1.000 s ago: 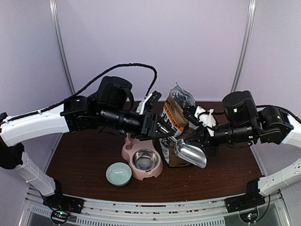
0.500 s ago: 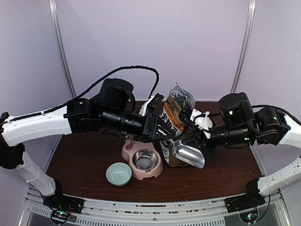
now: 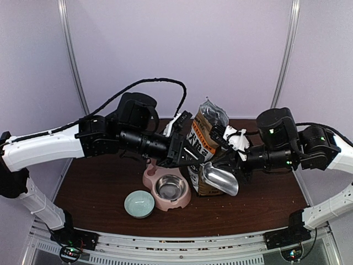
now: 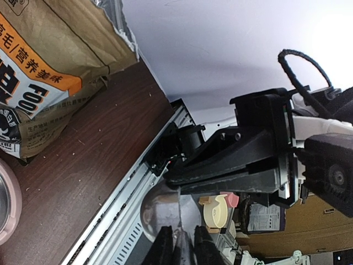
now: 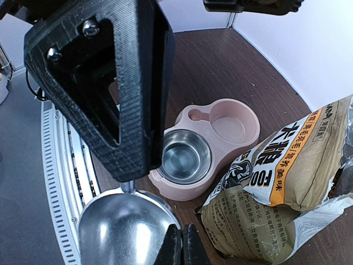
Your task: Serve the pet food
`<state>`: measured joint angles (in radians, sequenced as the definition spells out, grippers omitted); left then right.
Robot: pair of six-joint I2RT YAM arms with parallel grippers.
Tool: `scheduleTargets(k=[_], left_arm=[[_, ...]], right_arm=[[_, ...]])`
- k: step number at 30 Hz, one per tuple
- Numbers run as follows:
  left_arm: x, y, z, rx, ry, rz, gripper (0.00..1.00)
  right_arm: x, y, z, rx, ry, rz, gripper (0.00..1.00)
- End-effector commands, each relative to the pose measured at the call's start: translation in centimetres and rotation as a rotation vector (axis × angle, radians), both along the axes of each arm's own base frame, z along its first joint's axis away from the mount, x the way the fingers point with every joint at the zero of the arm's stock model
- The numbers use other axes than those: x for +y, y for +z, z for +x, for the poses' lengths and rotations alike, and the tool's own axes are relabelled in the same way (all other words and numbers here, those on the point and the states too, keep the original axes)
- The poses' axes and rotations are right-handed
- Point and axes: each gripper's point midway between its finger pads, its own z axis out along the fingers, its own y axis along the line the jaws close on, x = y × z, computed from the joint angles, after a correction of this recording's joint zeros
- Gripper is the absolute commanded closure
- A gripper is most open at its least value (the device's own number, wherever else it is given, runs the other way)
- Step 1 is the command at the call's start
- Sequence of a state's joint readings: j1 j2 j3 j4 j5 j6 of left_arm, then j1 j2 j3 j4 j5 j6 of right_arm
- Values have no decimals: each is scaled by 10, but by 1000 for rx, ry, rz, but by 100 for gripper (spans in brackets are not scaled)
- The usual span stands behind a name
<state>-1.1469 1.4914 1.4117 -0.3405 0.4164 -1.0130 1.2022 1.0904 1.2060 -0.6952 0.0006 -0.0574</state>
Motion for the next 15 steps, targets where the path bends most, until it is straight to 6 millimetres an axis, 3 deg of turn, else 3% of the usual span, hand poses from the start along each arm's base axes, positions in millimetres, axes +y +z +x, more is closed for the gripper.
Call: scheduleTargets(k=[1, 7, 11, 15], left_arm=[[-3, -5, 2, 5, -5, -7, 83], [-3, -7, 2, 20, 11, -21, 99], [0, -5, 6, 15, 38, -31, 100], [6, 1, 18, -6, 95, -54, 100]], right_arm=[[3, 13, -3, -23, 22, 37, 100], [1, 15, -2, -31, 8, 59, 100], [-3, 20, 4, -45, -36, 82, 99], [-6, 24, 5, -42, -60, 132, 72]])
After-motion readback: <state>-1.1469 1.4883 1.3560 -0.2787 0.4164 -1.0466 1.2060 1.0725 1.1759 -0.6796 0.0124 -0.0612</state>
